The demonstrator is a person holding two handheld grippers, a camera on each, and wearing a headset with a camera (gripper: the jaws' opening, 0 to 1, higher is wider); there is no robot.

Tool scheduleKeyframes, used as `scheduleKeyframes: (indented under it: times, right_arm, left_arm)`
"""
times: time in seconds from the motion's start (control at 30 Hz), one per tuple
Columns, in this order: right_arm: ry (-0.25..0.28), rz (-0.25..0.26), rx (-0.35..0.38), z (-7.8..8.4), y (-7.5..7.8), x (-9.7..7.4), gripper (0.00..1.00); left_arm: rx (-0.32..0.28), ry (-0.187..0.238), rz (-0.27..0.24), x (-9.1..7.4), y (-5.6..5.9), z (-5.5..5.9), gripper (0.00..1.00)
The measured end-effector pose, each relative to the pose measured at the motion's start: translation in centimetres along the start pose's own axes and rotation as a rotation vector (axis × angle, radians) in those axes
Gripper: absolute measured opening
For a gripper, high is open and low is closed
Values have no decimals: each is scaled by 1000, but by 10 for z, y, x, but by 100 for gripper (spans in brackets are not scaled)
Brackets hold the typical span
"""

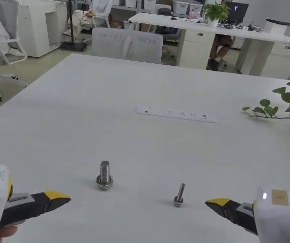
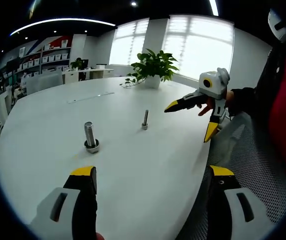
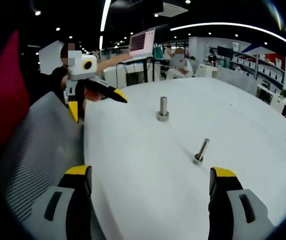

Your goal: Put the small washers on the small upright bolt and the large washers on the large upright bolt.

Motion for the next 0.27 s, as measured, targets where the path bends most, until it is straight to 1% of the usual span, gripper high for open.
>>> scheduleKeyframes:
  times: [0.07, 0.27]
  right_arm:
    - [11, 1, -10, 0, 0, 1, 98]
    - [1, -1, -11, 2, -2, 1, 98]
  left_arm:
    - [-3, 0, 0, 0, -1, 0, 92]
    - [-4, 1, 0, 1, -1, 1, 92]
Point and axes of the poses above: the centre of the closed fingertips' face, and the gripper's own axes: x roughly forward along the fingers, y roughly to its right, z roughly out of its underside, the point moved 3 cm from there along -x, roughly backward along the fingers, and after that the axes turned 2 degrees about x, right-handed, at the moved point
